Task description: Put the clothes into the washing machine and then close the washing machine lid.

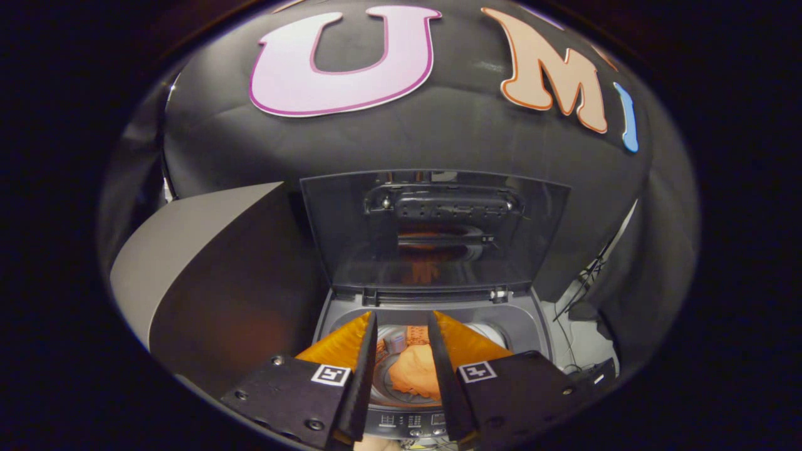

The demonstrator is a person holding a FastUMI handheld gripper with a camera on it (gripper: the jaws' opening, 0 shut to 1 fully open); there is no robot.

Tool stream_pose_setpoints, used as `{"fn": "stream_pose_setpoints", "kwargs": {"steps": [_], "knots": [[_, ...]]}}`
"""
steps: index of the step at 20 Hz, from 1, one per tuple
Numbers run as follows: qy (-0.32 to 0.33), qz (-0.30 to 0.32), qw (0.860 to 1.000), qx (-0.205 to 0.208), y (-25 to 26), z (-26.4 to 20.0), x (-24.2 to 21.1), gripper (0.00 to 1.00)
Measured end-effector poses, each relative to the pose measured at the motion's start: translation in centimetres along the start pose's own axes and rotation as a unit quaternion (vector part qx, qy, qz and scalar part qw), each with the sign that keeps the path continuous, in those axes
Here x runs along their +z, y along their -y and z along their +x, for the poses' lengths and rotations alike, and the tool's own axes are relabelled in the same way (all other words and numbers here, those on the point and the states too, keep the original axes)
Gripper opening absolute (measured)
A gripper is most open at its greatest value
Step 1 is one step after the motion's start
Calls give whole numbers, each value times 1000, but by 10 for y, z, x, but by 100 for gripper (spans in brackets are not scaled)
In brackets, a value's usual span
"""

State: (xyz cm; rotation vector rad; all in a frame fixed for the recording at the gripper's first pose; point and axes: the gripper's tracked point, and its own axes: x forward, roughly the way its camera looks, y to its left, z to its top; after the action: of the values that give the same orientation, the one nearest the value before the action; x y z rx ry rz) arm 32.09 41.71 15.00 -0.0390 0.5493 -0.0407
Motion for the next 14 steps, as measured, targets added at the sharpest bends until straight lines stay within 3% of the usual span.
{"fn": "stream_pose_setpoints", "kwargs": {"steps": [6, 7, 14], "knots": [[11, -8, 1000, -6, 3, 0, 5, 49], [14, -9, 1000, -7, 3, 0, 7, 58], [40, -9, 999, -13, 3, 4, 20, 87]]}}
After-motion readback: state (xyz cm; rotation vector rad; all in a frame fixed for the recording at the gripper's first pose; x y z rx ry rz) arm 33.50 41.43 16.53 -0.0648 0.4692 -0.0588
